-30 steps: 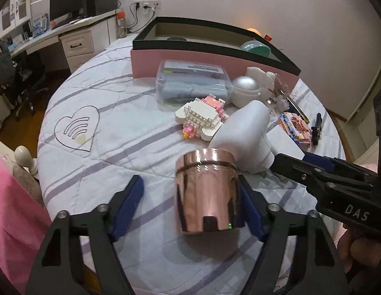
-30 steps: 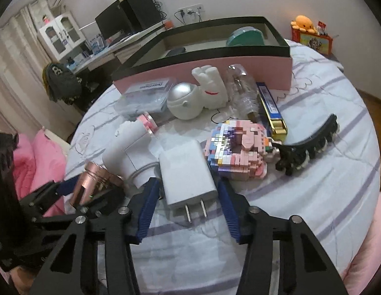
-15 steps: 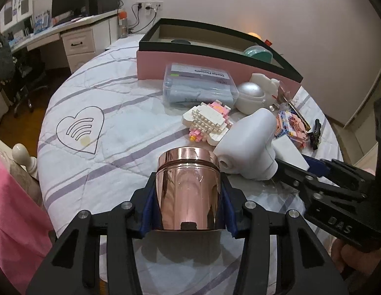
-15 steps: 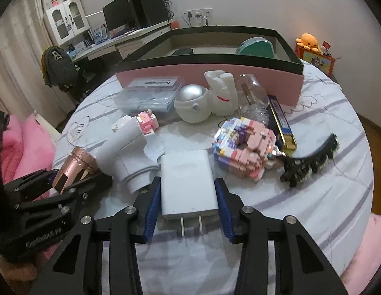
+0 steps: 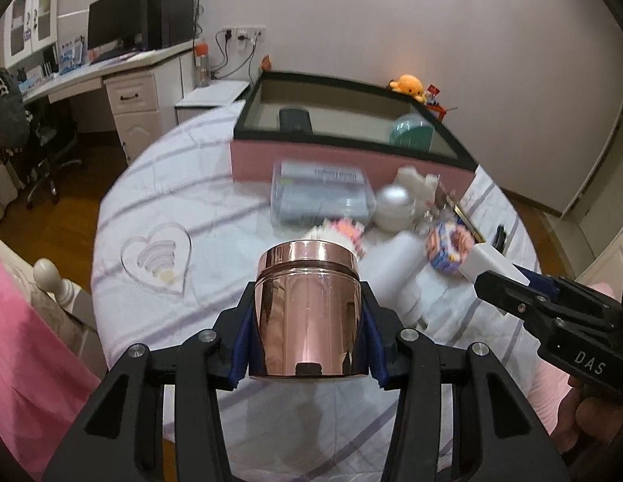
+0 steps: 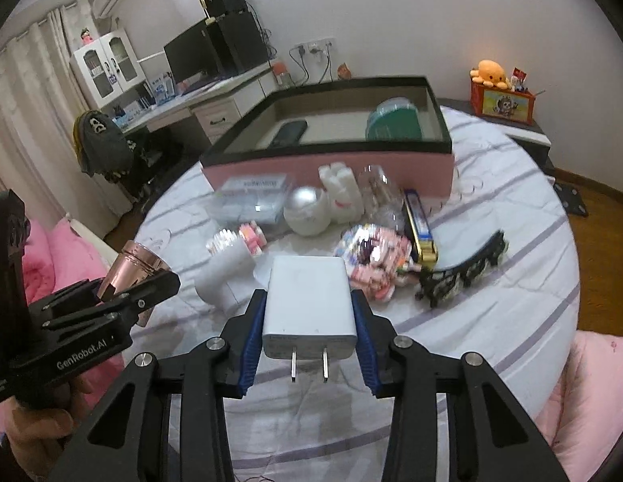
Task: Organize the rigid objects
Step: 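Lower the cup and charger into the box and open both tools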
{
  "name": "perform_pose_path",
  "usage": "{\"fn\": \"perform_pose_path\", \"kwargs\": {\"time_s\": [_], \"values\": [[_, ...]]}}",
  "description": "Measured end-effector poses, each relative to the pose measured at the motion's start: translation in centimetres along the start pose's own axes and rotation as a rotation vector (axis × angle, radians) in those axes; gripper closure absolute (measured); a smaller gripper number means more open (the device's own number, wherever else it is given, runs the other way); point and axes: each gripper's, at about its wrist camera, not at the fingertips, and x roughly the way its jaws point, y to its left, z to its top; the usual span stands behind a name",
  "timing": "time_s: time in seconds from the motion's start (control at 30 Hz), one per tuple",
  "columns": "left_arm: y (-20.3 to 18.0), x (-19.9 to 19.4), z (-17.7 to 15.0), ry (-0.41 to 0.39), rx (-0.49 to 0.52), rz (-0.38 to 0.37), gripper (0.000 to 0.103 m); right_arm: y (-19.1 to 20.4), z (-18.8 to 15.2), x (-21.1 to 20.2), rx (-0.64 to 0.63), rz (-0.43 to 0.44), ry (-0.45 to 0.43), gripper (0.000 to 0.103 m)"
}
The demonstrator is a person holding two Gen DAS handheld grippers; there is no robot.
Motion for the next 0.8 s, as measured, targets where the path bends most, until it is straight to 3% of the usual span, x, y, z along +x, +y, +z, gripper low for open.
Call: {"fn": "perform_pose_path", "kwargs": {"time_s": [0.17, 0.5, 0.63, 0.8], "values": [[0.1, -0.4, 3.3, -0.044, 0.012, -0.005, 0.056, 0.4, 2.6, -0.8, -0.025, 0.011, -0.046, 0.062], [0.3, 3.1, 13.5, -0.107, 0.035, 0.016, 0.056, 0.2, 12.5, 2.1, -0.078, -0.012, -0.129, 0.062], [-0.2, 6.9, 17.4, -0.087, 0.045, 0.012, 0.056, -1.2, 16.0, 5.7, -0.055, -0.014, -0.105, 0.062], [-0.4, 12.6, 19.6, -0.004, 0.028, -0.017, 0.056, -2.7, 18.6, 11.0, -0.032, -0.021, -0.027, 0.061]]}}
